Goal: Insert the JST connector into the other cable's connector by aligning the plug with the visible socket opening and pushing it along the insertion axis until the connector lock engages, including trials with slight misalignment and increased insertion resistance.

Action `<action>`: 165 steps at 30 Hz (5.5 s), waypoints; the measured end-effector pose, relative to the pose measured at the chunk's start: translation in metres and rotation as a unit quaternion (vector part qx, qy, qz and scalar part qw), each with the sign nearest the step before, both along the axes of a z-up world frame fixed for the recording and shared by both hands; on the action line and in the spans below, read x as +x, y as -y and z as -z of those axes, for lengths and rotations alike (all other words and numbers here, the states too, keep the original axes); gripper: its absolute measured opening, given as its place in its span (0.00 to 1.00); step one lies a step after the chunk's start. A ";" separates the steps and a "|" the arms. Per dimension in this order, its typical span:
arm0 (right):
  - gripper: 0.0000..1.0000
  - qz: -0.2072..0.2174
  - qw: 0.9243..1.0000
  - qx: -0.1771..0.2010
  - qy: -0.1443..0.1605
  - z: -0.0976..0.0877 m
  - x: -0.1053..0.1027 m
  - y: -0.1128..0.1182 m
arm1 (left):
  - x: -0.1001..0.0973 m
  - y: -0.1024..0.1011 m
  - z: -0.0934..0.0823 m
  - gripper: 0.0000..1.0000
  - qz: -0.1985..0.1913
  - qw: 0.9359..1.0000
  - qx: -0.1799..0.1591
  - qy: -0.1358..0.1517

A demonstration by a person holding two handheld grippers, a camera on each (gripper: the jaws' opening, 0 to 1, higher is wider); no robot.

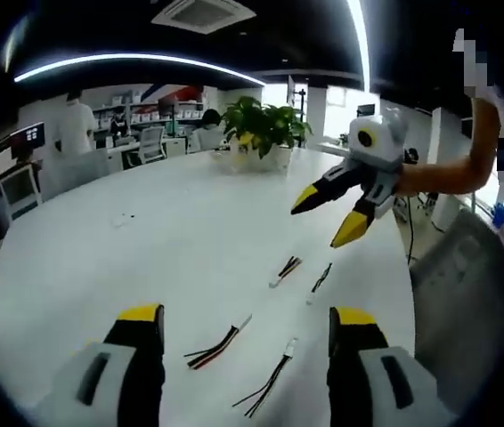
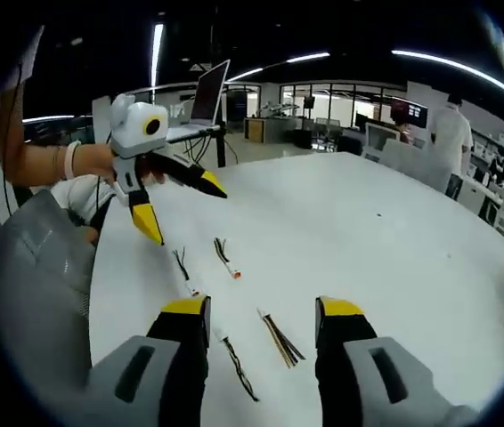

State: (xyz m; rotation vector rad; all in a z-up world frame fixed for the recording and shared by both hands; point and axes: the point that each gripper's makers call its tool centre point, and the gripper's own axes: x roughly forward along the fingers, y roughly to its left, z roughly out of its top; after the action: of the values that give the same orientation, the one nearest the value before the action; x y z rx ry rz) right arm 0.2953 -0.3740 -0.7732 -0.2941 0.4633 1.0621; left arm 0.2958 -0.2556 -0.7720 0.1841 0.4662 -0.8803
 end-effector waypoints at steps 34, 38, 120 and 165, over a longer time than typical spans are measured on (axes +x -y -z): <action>0.32 -0.105 0.993 0.045 0.020 0.054 0.019 -0.011 | 0.016 0.008 0.048 0.29 0.091 0.991 -0.092 0.018; 0.31 -0.113 0.993 0.043 0.016 0.059 0.017 -0.012 | 0.015 0.009 0.052 0.29 0.095 0.991 -0.097 0.011; 0.04 -0.173 0.984 0.048 0.003 0.059 0.001 -0.052 | -0.001 0.041 0.058 0.01 0.183 0.981 -0.047 0.039; 0.04 -0.201 0.979 0.028 -0.014 0.072 -0.008 -0.055 | 0.001 0.043 0.068 0.01 0.186 0.981 -0.052 0.018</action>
State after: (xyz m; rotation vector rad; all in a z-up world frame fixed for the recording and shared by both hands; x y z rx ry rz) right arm 0.2868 -0.3195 -0.8451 -0.3308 0.4073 1.4735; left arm 0.2964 -0.2982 -0.8401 0.1939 0.3545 -1.2641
